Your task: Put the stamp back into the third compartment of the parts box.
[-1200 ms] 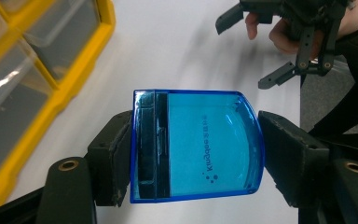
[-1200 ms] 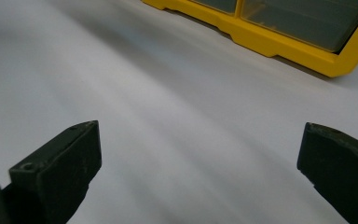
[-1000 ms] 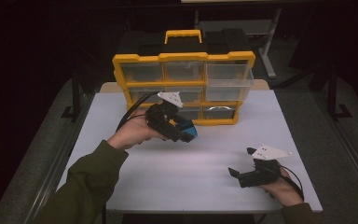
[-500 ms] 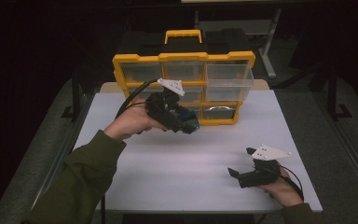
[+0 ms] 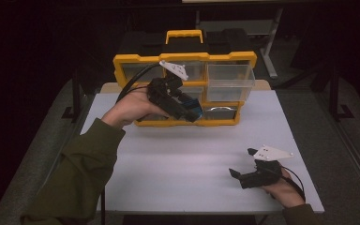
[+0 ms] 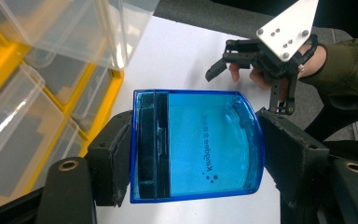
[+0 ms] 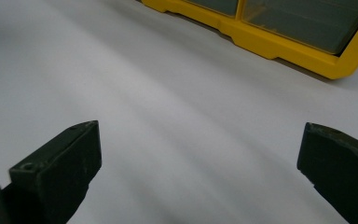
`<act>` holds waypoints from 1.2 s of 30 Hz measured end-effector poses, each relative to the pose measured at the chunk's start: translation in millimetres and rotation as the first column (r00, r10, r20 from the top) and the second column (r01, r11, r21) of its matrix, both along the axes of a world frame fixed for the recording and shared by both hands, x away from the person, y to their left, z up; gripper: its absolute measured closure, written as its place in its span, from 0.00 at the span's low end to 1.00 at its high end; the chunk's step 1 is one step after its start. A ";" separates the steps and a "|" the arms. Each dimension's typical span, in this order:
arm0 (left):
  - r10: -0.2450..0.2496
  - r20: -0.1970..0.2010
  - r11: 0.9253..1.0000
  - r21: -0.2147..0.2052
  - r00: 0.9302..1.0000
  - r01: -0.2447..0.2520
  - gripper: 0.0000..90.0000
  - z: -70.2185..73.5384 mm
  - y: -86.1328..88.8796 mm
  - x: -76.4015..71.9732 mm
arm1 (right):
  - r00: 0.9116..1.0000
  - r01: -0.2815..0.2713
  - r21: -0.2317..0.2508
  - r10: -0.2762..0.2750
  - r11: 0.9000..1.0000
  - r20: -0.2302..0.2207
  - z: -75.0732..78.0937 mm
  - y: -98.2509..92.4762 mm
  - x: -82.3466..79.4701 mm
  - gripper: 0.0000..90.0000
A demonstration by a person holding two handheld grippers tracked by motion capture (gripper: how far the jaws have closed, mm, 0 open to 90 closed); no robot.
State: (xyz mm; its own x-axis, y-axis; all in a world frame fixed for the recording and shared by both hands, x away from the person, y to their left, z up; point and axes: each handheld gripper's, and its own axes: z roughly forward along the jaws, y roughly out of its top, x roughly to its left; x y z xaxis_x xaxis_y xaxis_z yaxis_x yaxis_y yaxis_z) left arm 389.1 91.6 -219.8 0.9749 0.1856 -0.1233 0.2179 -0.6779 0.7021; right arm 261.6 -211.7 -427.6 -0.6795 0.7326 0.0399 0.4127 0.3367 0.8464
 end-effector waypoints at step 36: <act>0.012 0.031 0.999 -0.039 0.999 -0.011 0.35 66.0 -11.1 36.9 | 1.000 0.005 0.006 -0.005 1.000 0.001 1.2 -0.9 -1.0 0.00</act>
State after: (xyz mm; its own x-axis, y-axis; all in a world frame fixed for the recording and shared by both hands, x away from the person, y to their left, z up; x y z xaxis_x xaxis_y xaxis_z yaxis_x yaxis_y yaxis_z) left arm 426.0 80.5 -153.8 0.9761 0.1927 -0.1004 0.2034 -0.6474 0.7345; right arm 260.5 -212.6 -426.4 -0.6760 0.7357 0.0432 0.4132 0.3299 0.8488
